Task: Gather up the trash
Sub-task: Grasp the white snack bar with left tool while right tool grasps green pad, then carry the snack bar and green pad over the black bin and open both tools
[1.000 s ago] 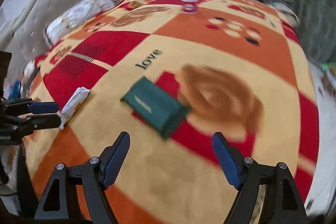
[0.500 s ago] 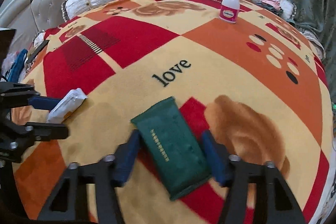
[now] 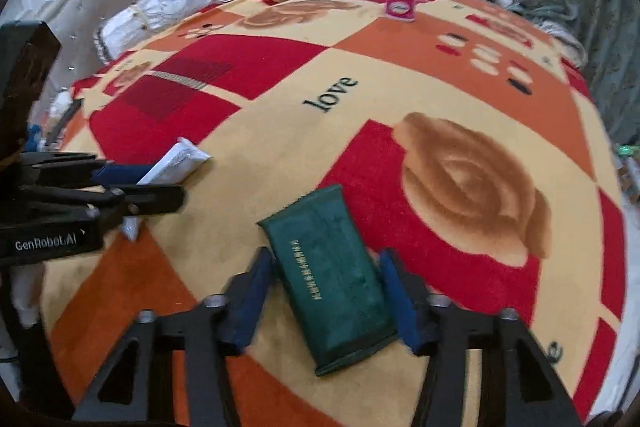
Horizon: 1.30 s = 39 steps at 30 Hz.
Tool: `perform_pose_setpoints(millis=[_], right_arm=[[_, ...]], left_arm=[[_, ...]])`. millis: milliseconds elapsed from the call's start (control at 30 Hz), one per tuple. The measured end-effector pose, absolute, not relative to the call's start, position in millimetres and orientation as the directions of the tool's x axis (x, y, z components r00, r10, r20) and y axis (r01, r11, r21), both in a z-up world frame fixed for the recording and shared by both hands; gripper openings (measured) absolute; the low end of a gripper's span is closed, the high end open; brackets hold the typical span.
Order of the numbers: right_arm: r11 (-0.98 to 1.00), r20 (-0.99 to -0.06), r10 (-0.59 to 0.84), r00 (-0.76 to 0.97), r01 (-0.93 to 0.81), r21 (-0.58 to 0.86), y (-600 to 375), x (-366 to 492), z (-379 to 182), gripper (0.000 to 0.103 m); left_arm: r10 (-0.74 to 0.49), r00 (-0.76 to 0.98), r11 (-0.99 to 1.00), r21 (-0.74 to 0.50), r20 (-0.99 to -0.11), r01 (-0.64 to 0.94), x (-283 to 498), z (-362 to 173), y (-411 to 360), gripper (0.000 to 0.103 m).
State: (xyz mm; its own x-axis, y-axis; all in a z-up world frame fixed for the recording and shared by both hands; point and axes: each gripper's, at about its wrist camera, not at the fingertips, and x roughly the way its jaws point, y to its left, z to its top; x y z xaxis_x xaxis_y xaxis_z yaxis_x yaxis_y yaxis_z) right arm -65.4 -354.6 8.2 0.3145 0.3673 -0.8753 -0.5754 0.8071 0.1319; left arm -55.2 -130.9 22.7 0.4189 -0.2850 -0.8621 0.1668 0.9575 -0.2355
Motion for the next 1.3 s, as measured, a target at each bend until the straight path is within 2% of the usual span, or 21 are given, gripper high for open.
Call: perform_pose_setpoints(millis=[567,1300], right_arm=[[0.895,-0.834,0.361,0.417,-0.407,0.184,-427,-125,42,0.045],[0.961,-0.843,0.256,0.473,-0.22,0.168,-525,-154,53,0.045]], left_arm=[[-0.379,0.437,0.915,-0.26,-0.816,0.308,-99,54,-207,0.014],[-0.446,0.36,0.845,-0.253,-0.819,0.472,-124,55,-305,0.014]])
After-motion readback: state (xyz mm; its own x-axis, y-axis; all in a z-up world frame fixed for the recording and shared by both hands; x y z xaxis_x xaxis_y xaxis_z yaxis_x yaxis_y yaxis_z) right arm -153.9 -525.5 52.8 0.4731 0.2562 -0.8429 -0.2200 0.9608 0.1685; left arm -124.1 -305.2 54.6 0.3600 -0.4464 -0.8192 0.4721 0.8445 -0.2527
